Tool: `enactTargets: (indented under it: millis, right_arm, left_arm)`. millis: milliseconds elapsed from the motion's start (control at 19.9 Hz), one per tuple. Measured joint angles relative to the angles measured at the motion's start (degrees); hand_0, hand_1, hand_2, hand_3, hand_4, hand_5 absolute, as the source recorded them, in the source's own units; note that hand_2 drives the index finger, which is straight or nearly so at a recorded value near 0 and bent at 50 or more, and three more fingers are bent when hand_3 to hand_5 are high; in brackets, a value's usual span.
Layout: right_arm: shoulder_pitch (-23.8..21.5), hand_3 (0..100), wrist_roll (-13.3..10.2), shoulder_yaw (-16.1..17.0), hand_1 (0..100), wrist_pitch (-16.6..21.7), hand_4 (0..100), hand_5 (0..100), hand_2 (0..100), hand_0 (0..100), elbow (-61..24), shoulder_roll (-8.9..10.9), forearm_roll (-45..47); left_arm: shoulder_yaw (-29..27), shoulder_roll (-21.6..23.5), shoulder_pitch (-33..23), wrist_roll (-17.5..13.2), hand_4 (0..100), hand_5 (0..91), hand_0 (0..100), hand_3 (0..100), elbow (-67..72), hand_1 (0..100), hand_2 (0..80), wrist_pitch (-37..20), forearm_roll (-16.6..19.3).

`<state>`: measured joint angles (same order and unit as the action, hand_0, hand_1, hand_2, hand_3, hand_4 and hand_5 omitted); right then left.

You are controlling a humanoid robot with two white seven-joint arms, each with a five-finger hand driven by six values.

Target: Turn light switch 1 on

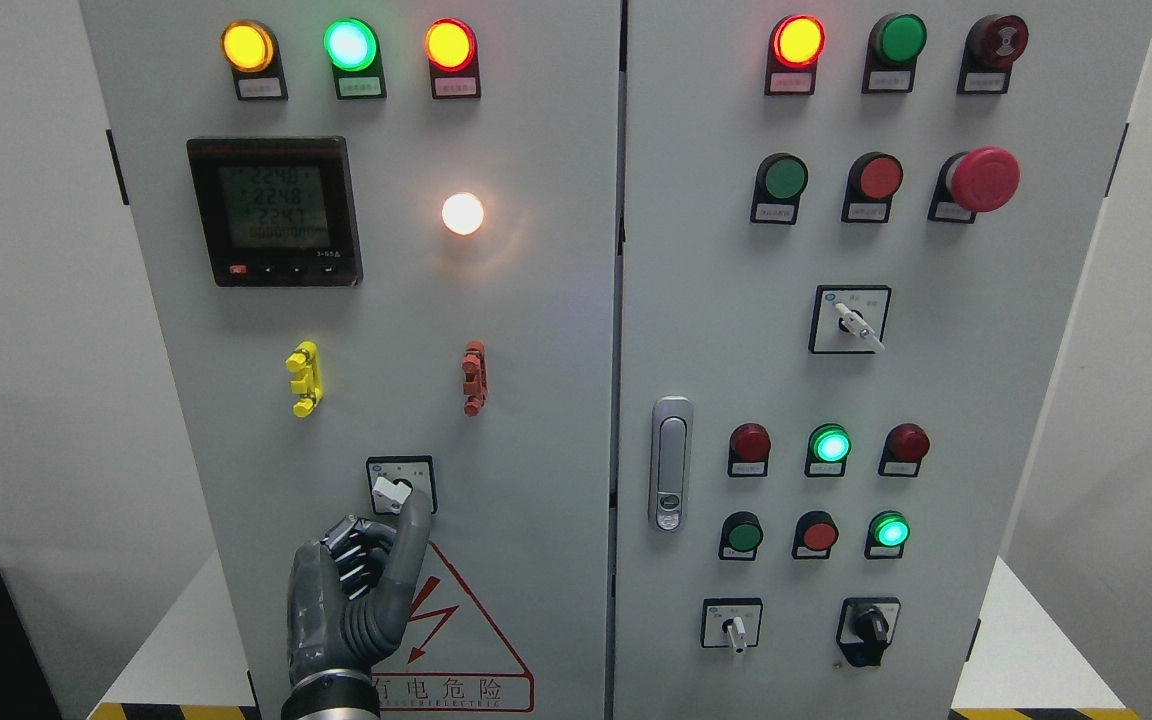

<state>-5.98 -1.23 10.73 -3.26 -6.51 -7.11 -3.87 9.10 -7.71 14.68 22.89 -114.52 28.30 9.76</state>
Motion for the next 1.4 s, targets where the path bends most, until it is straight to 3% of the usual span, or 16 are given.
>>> enactTargets:
  millis: [150, 451, 602, 752, 802, 852, 952, 1053, 1103, 1203, 1404]
  right_arm:
    - [0.0, 0, 0.0, 0.0, 0, 0.0, 0, 0, 0, 0, 0.0, -0.01, 0.0]
    - [0.0, 0, 0.0, 0.0, 0, 0.0, 0, 0, 0, 0, 0.0, -0.01, 0.0]
    - [0.0, 0, 0.0, 0.0, 0, 0.0, 0, 0, 0, 0, 0.0, -0.01, 0.0]
    - [0.0, 0, 0.0, 0.0, 0, 0.0, 0, 0, 0, 0, 0.0, -0.01, 0.0]
    - [0.0, 0, 0.0, 0.0, 0, 0.0, 0, 0, 0, 0, 0.0, -0.01, 0.0]
    - [0.0, 0, 0.0, 0.0, 0, 0.0, 0, 0, 0, 0, 0.0, -0.01, 0.0]
    - [0.0, 0, 0.0, 0.0, 0, 0.0, 0, 0, 0, 0, 0.0, 0.0, 0.0]
    - [0.0, 0, 0.0, 0.0, 0, 0.0, 0, 0, 0, 0, 0.0, 0.01, 0.0]
    - [0.0, 0, 0.0, 0.0, 0, 0.0, 0, 0, 0, 0, 0.0, 0.01, 0.0]
    - [0.0, 0, 0.0, 0.0, 0, 0.0, 0, 0, 0, 0, 0.0, 0.01, 0.0]
    - [0.0, 0, 0.0, 0.0, 0, 0.0, 0, 0, 0, 0, 0.0, 0.0, 0.0]
  left_arm:
    - [-0.1, 0.3, -3.4, -0.1, 100, 88.6, 0, 100, 0.0, 36, 72.8, -6.6, 0.0]
    - [-0.9, 1.4, -14.6, -0.1, 100, 88.5, 1, 100, 0.4, 34, 71.0, -25.9, 0.1]
    - [-2.5, 2.8, -21.8, -0.7, 100, 87.7, 2, 100, 2.4, 31, 64.3, -36.9, -0.1]
    - [-5.0, 4.0, -27.4, -4.9, 100, 83.7, 4, 100, 6.8, 26, 53.3, -46.8, -0.7]
    - [-5.8, 4.3, -28.6, -6.7, 100, 77.3, 4, 98, 8.7, 24, 48.6, -49.4, -1.1]
    - [-6.8, 4.6, -29.8, -8.6, 98, 73.1, 4, 95, 11.2, 23, 46.3, -51.4, -1.6]
    - [-8.5, 5.1, -31.5, -12.5, 86, 53.9, 5, 80, 16.9, 20, 38.9, -54.4, -3.0]
    - [-10.0, 5.6, -32.8, -16.3, 63, 26.4, 5, 59, 23.5, 17, 24.3, -56.8, -4.9]
    - [-10.6, 5.7, -33.2, -18.1, 60, 24.7, 5, 55, 27.0, 16, 22.7, -57.6, -5.7]
    - [-11.6, 6.0, -33.9, -22.2, 46, 16.6, 6, 37, 34.1, 14, 11.5, -58.5, -7.0]
    - [-13.1, 6.6, -34.5, -30.1, 32, 6.7, 8, 21, 48.7, 9, 3.4, -58.9, -7.9]
